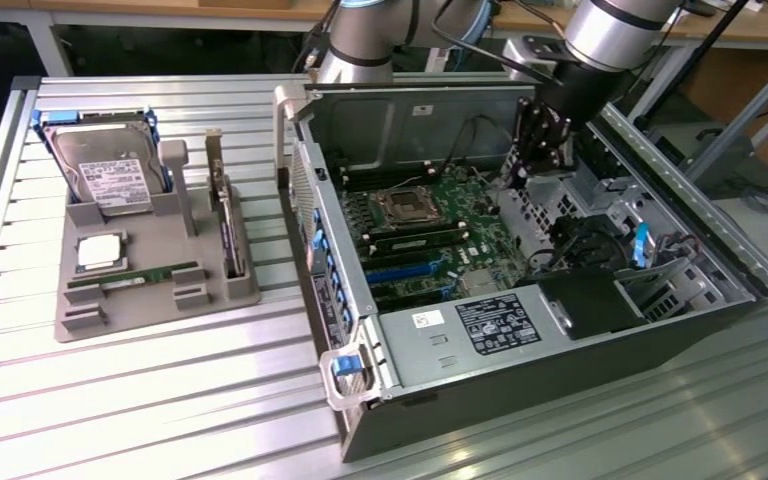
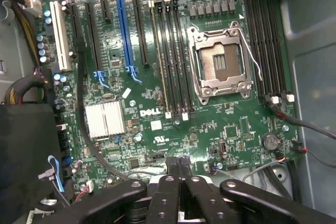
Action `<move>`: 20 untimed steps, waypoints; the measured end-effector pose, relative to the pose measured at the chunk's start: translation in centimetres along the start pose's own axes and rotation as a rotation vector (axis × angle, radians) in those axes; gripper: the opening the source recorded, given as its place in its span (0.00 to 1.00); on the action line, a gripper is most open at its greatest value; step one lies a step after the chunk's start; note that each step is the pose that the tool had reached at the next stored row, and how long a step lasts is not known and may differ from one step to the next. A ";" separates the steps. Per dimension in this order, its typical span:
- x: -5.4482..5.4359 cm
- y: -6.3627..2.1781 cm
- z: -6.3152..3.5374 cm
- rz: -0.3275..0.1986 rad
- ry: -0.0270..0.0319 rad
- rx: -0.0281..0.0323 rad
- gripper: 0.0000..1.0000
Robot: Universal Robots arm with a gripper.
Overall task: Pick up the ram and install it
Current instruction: 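Press down the ram until it locks into place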
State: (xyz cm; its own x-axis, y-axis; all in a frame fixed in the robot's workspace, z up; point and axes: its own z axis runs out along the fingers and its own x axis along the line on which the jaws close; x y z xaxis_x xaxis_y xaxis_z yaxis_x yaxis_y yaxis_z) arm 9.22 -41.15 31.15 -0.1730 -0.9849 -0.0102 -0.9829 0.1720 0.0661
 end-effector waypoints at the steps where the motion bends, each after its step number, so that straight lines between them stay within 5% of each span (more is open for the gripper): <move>1: 0.0 0.00 0.00 0.023 -0.0016 0.0002 0.10; 20: -0.1 0.02 0.00 0.454 -0.0300 0.0046 0.10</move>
State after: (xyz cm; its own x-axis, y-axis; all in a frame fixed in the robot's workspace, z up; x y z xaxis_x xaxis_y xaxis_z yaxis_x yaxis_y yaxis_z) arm 9.22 -41.05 31.15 -0.5881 -0.8087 -0.0101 -0.8074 0.5863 0.0661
